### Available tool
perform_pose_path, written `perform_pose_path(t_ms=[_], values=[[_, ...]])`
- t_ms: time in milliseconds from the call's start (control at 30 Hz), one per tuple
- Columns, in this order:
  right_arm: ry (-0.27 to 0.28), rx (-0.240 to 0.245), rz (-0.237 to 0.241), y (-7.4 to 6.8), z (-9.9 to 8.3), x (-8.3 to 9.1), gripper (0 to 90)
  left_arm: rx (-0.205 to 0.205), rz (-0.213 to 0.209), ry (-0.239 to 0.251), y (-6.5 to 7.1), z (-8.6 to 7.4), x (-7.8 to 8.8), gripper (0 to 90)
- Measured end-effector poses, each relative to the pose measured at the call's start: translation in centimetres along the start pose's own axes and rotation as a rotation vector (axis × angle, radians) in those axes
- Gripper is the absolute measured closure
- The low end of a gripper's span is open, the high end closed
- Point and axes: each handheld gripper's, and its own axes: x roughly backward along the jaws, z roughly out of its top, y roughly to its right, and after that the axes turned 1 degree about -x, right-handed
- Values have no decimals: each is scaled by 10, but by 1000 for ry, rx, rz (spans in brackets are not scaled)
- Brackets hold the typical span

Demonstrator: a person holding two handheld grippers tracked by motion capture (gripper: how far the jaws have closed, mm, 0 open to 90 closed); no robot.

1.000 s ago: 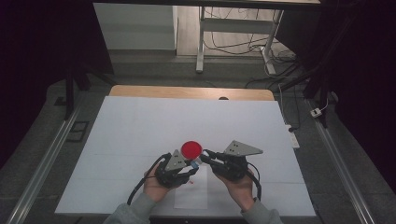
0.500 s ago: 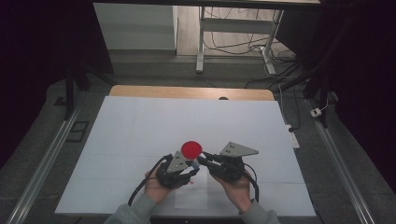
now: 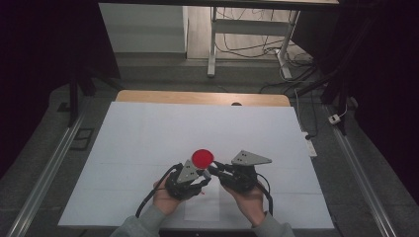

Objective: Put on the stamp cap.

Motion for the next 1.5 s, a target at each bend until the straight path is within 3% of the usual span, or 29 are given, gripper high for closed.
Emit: perform_pose_path(t_ms=[767,1500], values=[[-14,-15,-3,-1,-3,-4,756,-8,5,-14,1,-1,-3,654],[-19,-40,-47,-3,-5,-5,756,-22,65,-8,8,-2,-6,654]])
